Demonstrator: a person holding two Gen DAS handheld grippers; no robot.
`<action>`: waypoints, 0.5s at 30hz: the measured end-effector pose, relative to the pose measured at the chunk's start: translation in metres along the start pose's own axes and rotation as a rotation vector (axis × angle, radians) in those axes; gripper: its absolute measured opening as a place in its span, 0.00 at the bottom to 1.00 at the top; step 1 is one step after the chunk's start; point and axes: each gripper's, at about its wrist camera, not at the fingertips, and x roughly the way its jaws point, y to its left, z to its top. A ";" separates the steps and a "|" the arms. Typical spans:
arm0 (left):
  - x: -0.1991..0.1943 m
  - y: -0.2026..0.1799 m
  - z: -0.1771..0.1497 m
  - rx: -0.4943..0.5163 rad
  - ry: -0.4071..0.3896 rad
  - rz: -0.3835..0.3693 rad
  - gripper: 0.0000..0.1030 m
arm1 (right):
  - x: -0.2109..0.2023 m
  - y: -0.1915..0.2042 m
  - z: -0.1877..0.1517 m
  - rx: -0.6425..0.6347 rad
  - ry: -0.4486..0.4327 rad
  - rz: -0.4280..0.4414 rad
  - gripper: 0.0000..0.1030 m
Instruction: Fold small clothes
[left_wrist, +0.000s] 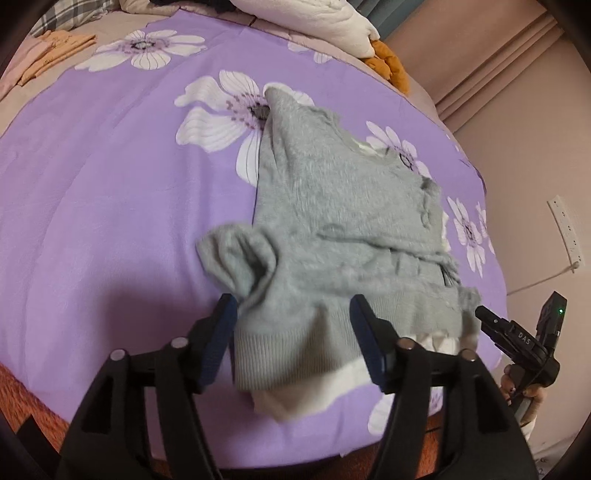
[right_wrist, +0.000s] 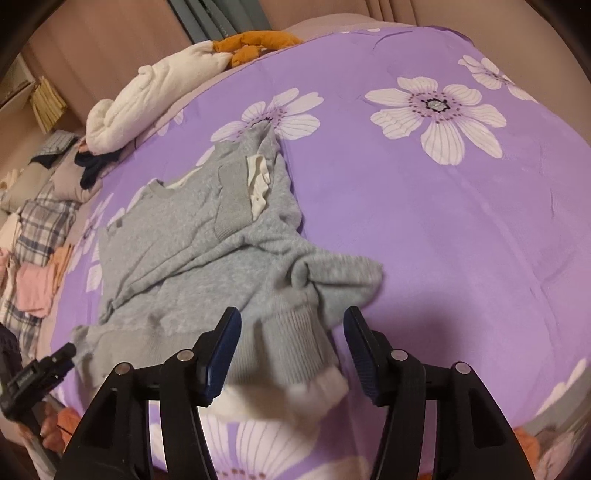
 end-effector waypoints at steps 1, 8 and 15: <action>0.000 0.000 -0.004 0.002 0.011 0.002 0.63 | -0.001 -0.001 -0.003 0.005 0.005 0.005 0.57; 0.010 0.004 -0.030 -0.013 0.099 -0.040 0.63 | 0.003 -0.001 -0.026 0.013 0.077 0.034 0.58; 0.023 0.003 -0.034 -0.032 0.090 -0.065 0.28 | 0.019 0.002 -0.033 0.020 0.099 0.067 0.57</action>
